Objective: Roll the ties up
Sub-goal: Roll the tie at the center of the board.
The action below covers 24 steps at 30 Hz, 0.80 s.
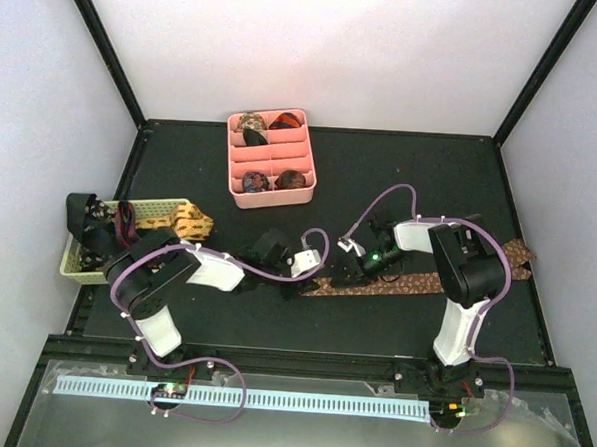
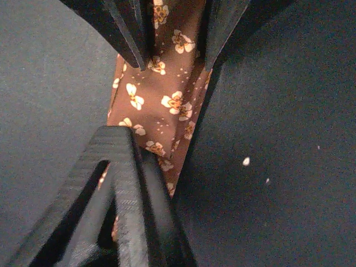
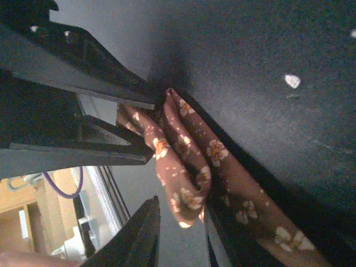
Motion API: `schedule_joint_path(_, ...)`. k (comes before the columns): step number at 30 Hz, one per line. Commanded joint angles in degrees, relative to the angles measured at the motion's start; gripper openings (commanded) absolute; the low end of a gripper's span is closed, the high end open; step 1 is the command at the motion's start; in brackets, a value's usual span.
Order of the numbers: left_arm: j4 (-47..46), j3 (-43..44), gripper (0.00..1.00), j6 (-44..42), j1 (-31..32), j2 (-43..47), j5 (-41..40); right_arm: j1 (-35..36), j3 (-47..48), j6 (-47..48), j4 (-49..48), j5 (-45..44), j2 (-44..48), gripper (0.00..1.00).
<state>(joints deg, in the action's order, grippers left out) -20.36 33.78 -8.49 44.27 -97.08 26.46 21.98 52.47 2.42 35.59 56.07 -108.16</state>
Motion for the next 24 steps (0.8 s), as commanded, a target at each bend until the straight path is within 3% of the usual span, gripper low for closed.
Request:
schedule_joint_path(1, 2.66, 1.81, 0.29, 0.46, -0.66, -1.60, 1.79, -0.26, 0.56, -0.29, -0.23, 1.05, 1.91, 0.29)
schedule_joint_path(5, 3.48, 1.74, 0.28, 0.00, -0.76, -1.67, 2.12, -0.28, 0.94, -0.61, -0.49, 1.03, 2.11, 0.34)
schedule_joint_path(11, 3.67, 2.14, 0.28, 0.64, -0.77, -1.64, 2.06, -0.18, 1.49, -1.08, -1.44, 2.03, 0.81, 0.26)
schedule_joint_path(18, 4.23, 3.26, 0.29, 2.54, -0.94, -2.36, 2.93, 0.58, 2.30, -1.19, -1.52, 2.71, -0.14, 0.26)
schedule_joint_path(23, 4.61, 3.53, 0.31, 2.34, -1.02, -2.08, 2.72, 0.88, 2.71, -0.97, -1.09, 1.52, -0.23, 0.02)
schedule_joint_path(24, 4.60, 3.34, 0.34, 2.08, -1.10, -1.69, 2.72, 0.87, 2.73, -0.81, -0.75, 1.29, -0.21, 0.02)
